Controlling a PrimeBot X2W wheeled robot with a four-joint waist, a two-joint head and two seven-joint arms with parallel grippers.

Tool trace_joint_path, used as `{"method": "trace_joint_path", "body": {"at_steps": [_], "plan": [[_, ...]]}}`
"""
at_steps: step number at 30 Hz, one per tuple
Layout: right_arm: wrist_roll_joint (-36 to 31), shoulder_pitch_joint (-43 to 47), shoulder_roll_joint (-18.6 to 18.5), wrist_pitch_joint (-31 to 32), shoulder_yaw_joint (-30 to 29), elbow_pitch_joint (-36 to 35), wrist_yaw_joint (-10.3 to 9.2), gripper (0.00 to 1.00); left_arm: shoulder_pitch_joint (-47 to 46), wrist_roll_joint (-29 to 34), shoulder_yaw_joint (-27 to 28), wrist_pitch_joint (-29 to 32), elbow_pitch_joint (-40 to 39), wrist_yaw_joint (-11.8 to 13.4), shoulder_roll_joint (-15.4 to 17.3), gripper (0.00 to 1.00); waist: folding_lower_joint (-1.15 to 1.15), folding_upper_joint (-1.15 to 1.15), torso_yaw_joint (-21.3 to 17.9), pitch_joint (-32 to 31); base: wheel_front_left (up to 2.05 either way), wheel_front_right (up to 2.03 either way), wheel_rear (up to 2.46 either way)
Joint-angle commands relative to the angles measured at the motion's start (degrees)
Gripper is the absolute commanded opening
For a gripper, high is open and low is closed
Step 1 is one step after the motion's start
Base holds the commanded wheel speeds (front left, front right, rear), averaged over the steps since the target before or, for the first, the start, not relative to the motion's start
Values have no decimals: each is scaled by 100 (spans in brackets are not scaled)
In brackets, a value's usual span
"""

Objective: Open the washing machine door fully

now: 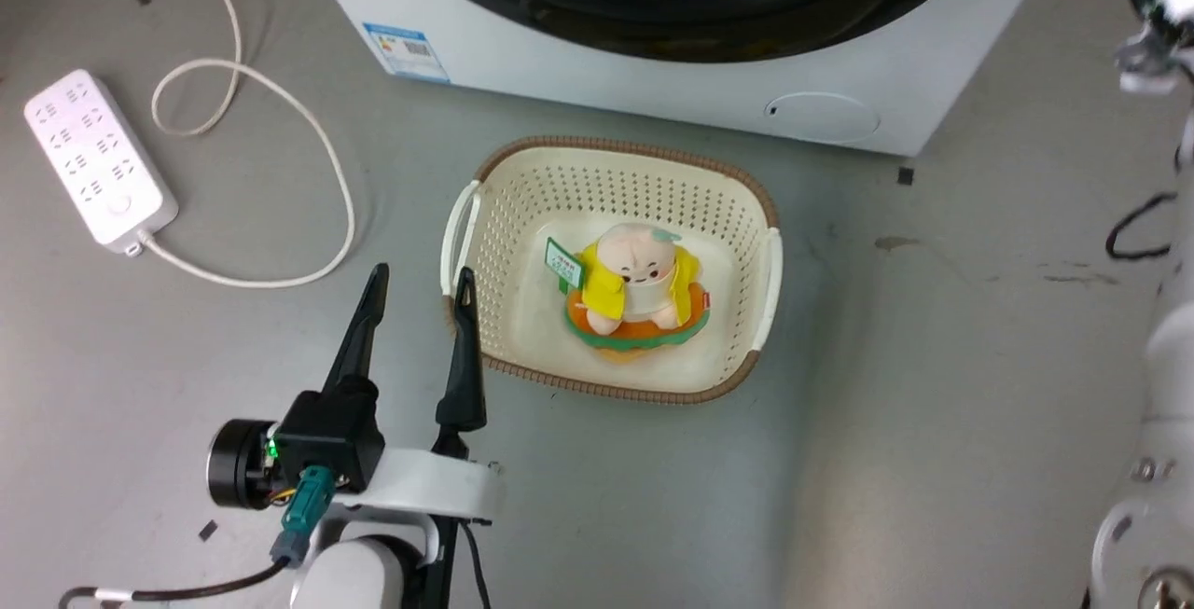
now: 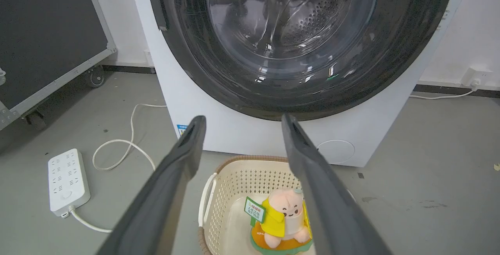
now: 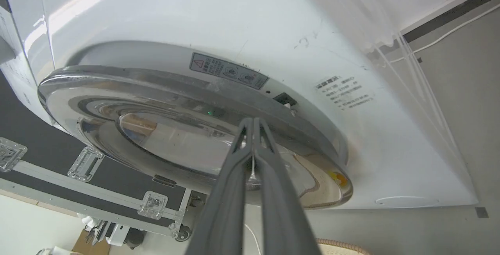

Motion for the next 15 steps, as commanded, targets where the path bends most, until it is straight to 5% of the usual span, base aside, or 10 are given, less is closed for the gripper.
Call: {"method": "trace_joint_path", "body": {"at_steps": [1,15], "plan": [[97,-330,-40,130,-134,245,-1,0,-133,-47,-50,-64,-30,57,5,100,-1,0,87,97,0,0,0],[155,-2325,-665,1006,-1235,2597,-2,0,-327,-215,-367,-244,-106,252,5,100,-1,0,496,592,0,0,0]]}}
